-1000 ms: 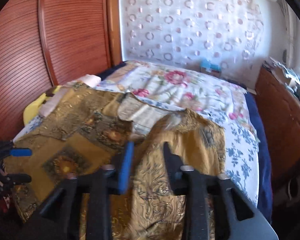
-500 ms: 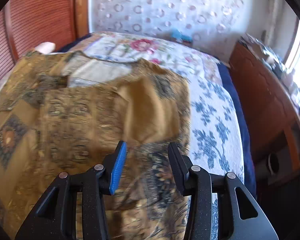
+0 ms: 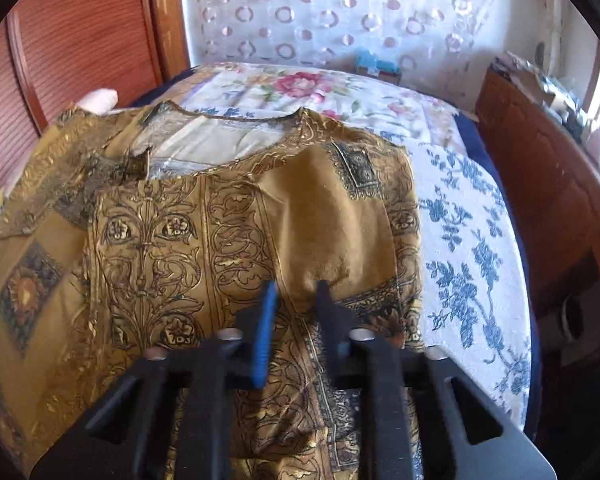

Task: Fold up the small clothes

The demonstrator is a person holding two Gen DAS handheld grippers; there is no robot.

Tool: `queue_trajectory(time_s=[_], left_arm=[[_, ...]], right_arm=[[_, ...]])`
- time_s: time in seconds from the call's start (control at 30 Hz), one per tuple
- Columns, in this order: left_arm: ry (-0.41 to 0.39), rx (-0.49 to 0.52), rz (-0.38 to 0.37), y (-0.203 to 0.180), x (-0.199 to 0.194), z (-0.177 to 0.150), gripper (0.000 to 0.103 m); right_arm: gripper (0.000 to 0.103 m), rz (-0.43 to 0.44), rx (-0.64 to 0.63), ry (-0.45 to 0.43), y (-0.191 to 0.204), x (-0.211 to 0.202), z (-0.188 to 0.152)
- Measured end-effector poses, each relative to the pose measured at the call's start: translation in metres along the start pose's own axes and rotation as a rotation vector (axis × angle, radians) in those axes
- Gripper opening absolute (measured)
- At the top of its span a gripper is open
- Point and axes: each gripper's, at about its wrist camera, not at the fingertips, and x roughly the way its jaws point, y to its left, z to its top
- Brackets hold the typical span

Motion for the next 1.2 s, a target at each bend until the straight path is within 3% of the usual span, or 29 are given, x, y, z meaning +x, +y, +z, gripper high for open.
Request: queue_trajectory(time_s=[0.2,0.43,0.63,0.7,0.77,0.8,1.13,1.17,1.2], left_arm=[[0.001,-0.007,0.001,0.005,0.000,0.000,0.067],[-0.002,-0.009,0.001,0.007,0.000,0.000,0.067],[-0.016,0.018,0.020,0.015,0.000,0.016,0.067],[-0.017,0.023,0.040,0.025,0.003,0.028,0.067],[-0.017,0.024,0.068,0.040,0.007,0.042,0.067],[-0.017,0.024,0.079,0.047,0.009,0.046,0.067],[0.021,0.005,0.187,0.114,0.041,0.091,0.067],[0.028,0.002,0.199,0.121,0.046,0.094,0.067],[0.032,-0.001,0.205,0.125,0.049,0.096,0.067]], right_arm=[[0.000,-0.027,-0.029,-0.008,-0.005,-0.006,-0.001],[0.000,-0.112,0.014,-0.050,-0.043,-0.027,0.005],[0.000,-0.057,0.064,-0.093,-0.065,-0.046,0.011],[0.011,-0.056,0.071,-0.101,-0.068,-0.046,0.014],[0.043,-0.057,0.085,-0.100,-0.072,-0.040,0.018],[0.045,-0.057,0.091,-0.096,-0.074,-0.035,0.020],[0.043,0.001,0.017,-0.001,-0.066,0.026,0.058],[0.035,-0.006,-0.001,0.017,-0.064,0.032,0.062],[0.014,-0.010,-0.022,0.037,-0.062,0.037,0.065]])
